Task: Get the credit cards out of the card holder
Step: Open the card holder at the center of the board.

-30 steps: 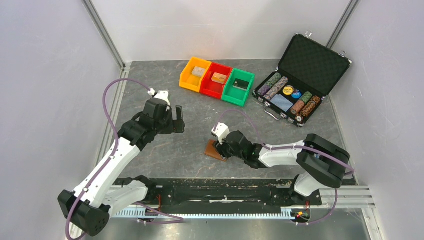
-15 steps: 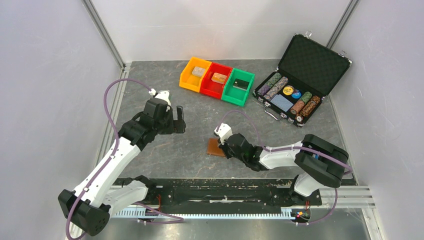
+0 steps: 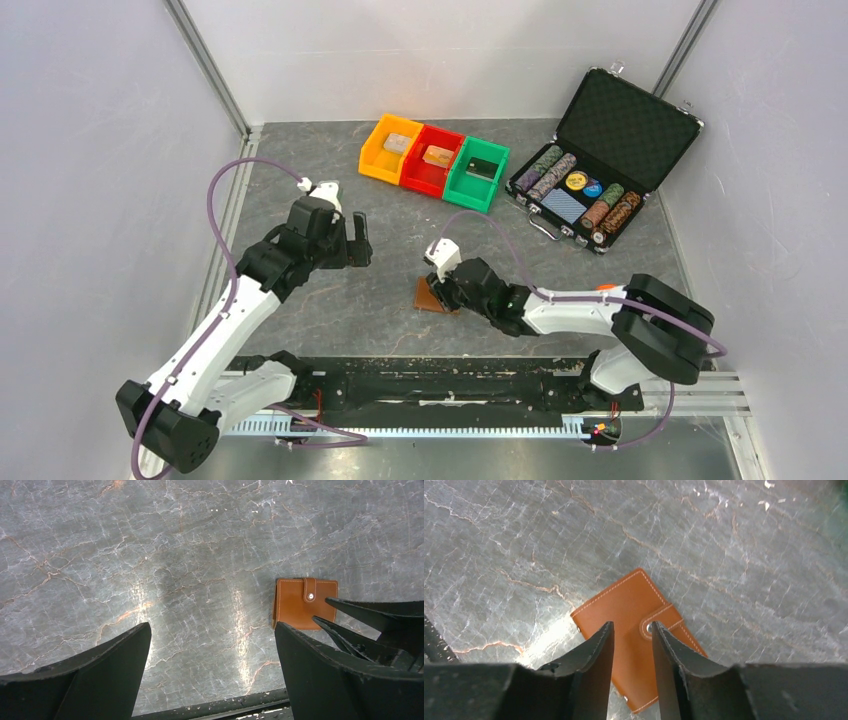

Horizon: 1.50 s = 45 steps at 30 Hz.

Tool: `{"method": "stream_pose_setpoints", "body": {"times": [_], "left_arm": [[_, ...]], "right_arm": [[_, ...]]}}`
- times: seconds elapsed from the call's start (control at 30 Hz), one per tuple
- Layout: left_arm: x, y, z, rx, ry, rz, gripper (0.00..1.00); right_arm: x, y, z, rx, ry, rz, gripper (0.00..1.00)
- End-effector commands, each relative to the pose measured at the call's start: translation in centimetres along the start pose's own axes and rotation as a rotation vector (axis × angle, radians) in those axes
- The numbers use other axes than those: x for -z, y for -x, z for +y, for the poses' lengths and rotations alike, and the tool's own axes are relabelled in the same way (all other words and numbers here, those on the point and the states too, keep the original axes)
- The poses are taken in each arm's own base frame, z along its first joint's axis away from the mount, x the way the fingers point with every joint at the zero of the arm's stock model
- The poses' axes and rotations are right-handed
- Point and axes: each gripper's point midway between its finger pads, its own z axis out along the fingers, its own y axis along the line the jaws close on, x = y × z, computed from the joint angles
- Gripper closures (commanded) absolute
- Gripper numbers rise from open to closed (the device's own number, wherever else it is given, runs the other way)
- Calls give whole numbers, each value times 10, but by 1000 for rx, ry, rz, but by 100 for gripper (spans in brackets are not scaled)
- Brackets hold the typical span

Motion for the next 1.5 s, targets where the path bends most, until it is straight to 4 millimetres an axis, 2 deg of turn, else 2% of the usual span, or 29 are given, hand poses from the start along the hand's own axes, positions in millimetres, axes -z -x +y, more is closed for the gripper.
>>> {"method": "stream_pose_setpoints", "body": {"times": [0.0,0.17,0.4,0.53,0.73,1.0,1.1,1.2,1.27,1.33,1.4,1.47], "left_arm": [[14,21,2,-22,-12,-120,0],[27,31,11,-4,11,-210,0],[32,33,14,-8,15,-239,0],[30,32,14,-12,21,-232,0],[28,29,11,-17,6,-217,0],[25,23,6,-6,-20,-188,0],[26,20,2,5,-41,-159,0],[23,13,-5,27,-75,-124,0],[20,7,-11,47,-100,-95,0],[15,0,-17,62,-130,-64,0],[9,-7,-23,79,-161,-34,0],[4,-15,-30,88,-195,-1,0]], "right_arm": [[-12,16,0,143,12,19,60],[-22,14,-8,200,-23,41,52],[-34,-11,-17,225,-28,113,52],[-34,-24,-19,211,-35,145,53],[-28,-38,-33,196,-106,167,63],[-27,-54,-34,137,-99,186,90],[-25,-49,-27,66,-79,168,100],[-22,-46,-20,-99,-99,210,100],[-21,-41,-8,-221,-74,228,100],[-16,-31,3,-306,-26,193,100],[-12,-21,6,-338,-12,159,100],[-9,-11,2,-324,-28,141,91]]}}
